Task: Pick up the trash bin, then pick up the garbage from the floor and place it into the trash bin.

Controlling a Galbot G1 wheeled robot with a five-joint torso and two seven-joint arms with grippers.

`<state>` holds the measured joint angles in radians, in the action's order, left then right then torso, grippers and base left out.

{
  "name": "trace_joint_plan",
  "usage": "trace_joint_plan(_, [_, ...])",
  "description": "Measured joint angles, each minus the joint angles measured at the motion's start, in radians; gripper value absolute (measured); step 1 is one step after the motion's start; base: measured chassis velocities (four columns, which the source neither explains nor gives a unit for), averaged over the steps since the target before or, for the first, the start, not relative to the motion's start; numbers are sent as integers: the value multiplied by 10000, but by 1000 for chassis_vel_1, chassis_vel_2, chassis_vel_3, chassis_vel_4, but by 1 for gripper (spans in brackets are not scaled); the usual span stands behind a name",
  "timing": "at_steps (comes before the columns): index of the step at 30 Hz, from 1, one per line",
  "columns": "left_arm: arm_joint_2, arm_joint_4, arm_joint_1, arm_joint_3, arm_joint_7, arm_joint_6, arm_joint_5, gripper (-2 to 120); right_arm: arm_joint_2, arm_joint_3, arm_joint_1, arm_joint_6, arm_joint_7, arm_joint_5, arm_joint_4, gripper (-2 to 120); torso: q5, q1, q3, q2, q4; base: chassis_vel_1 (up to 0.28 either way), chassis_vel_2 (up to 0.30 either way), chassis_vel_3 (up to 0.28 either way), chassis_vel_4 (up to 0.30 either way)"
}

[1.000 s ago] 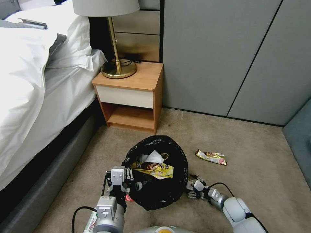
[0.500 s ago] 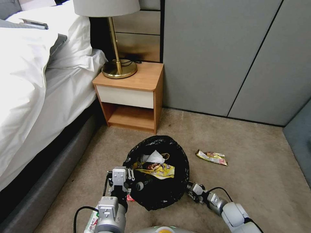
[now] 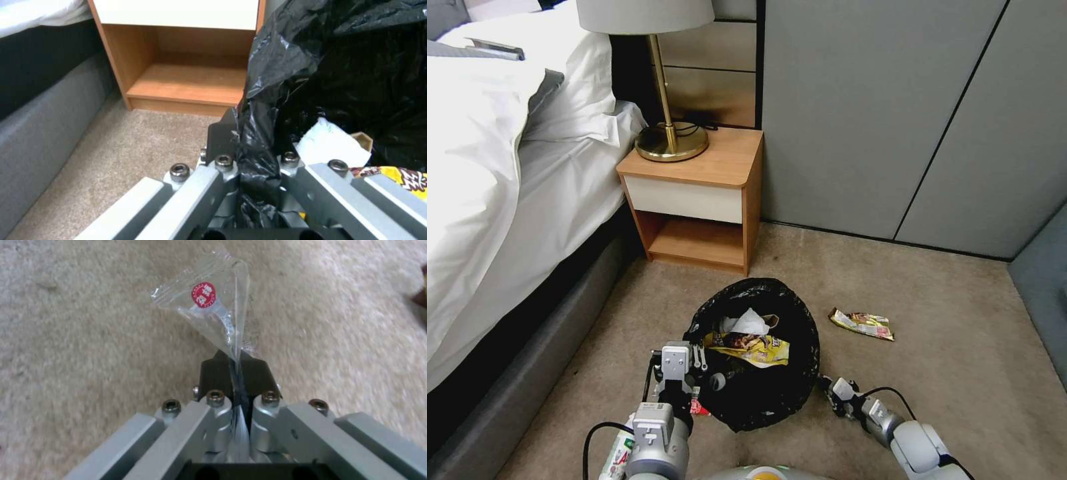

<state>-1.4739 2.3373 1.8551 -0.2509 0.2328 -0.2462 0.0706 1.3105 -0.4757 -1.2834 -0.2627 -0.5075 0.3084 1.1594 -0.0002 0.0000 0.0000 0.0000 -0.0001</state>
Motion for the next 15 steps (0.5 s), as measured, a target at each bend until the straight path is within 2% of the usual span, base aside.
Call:
trace_joint_plan(10, [100,89,-88,-18,-6,-2,-106,1,-113,-825,-284,38,1028,-469,75,0,2,0,0,0,0,0,0,0,0])
trace_joint_plan(14, [135,108,-97,-6,-6,-1,-121,1,-212,-1267,-277,67,1531,-1202,426,0,5,0,0,0,1,0,0,0,0])
trace_joint_plan(15, [148,112,-106,4,-6,-1,-128,1,-274,-1496,-334,124,1793,-1881,962,0,3,0,0,0,1,0,0,0,0])
